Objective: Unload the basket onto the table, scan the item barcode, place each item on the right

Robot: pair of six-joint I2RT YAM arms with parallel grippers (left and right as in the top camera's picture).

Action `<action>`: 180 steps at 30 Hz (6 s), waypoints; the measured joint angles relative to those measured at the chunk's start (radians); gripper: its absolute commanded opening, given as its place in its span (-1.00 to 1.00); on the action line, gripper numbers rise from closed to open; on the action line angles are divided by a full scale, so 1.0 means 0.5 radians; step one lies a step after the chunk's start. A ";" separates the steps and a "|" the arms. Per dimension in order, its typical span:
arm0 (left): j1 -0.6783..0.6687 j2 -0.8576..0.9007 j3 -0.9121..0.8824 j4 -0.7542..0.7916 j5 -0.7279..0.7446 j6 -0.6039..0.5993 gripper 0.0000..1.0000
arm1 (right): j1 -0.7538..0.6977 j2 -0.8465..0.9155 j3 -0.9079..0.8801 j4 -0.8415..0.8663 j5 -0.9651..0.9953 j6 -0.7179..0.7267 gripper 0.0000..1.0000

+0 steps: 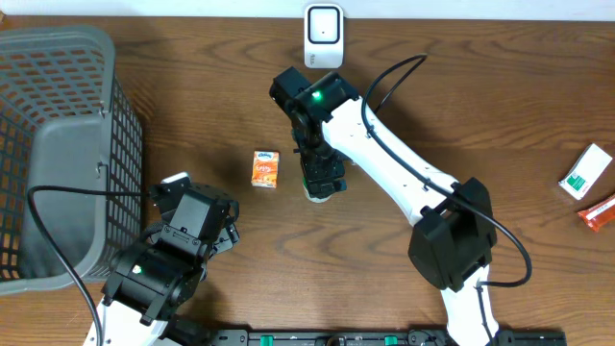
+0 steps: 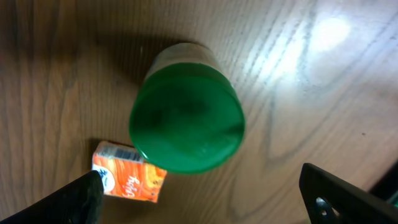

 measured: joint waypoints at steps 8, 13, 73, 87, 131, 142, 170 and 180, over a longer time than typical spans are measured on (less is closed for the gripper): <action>0.000 0.000 0.000 0.000 0.000 0.000 0.54 | -0.010 0.003 -0.326 0.430 -0.027 0.001 0.95; 0.000 0.000 0.000 0.000 0.000 0.000 0.54 | -0.034 0.008 -0.497 0.595 -0.033 0.000 0.86; 0.000 0.000 0.000 -0.001 0.000 0.000 0.54 | -0.426 0.011 0.068 -0.204 -0.062 -3.502 0.99; 0.000 0.000 0.000 0.000 0.001 0.000 0.54 | -0.415 0.011 -0.050 -0.237 -0.030 -1.537 0.98; 0.000 0.000 0.000 0.000 0.000 0.000 0.54 | -0.242 0.007 -0.581 0.527 0.322 -0.475 0.06; 0.000 0.000 0.000 0.000 0.001 0.000 0.54 | -0.304 0.000 -0.577 0.743 0.230 -2.291 0.17; 0.000 0.000 0.000 0.000 0.001 0.000 0.54 | -0.310 0.003 -0.400 0.163 0.198 -3.250 0.99; 0.000 0.000 0.000 0.000 0.000 0.000 0.54 | -0.324 0.003 -0.391 0.370 0.095 -2.947 0.98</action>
